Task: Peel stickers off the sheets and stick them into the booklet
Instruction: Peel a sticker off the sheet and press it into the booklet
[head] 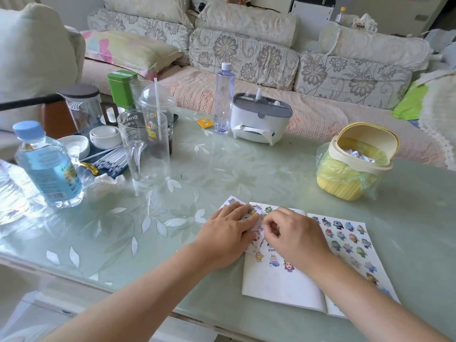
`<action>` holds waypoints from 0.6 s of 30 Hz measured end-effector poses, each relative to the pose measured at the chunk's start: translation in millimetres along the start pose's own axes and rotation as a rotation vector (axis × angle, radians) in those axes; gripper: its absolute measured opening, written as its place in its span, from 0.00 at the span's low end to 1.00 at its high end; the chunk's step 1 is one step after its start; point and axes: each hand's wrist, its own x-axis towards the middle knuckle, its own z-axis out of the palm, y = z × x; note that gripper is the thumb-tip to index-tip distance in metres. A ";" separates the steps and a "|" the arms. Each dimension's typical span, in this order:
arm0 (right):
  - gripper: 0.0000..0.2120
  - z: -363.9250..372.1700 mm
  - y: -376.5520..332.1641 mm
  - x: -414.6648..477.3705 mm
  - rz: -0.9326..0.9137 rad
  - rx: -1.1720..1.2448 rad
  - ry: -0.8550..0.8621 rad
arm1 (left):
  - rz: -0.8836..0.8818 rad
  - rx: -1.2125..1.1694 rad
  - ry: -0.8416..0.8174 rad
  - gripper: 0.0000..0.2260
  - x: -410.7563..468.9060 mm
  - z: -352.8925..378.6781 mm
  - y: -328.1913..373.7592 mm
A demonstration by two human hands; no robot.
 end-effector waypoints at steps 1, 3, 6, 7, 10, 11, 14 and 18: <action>0.02 -0.3 -2.1 0.2 0.062 0.020 -0.040 | 0.004 0.001 0.015 0.23 -0.3 -0.4 0.1; 0.01 -2.3 -5.7 1.6 0.156 0.020 -0.109 | 0.010 0.020 0.032 0.28 -0.8 -3.3 1.8; 0.04 -6.1 -10.8 5.2 0.302 0.058 -0.146 | 0.007 0.070 0.056 0.26 -0.4 -4.3 2.4; 0.04 -6.4 -11.3 6.0 0.367 0.084 -0.151 | 0.003 0.085 0.082 0.24 -0.2 -5.8 3.6; 0.05 -8.9 -11.1 9.9 0.520 0.141 -0.197 | -0.003 0.118 0.114 0.24 2.9 -13.9 10.8; 0.05 -10.1 -10.4 11.5 0.536 0.146 -0.215 | -0.005 0.107 0.096 0.27 4.2 -17.8 15.1; 0.05 -14.8 -8.8 11.8 0.454 0.083 -0.224 | -0.034 0.046 0.024 0.29 7.5 -29.9 25.3; 0.04 -14.7 -8.7 6.2 0.255 -0.052 -0.156 | -0.055 0.008 -0.109 0.18 10.2 -35.6 23.7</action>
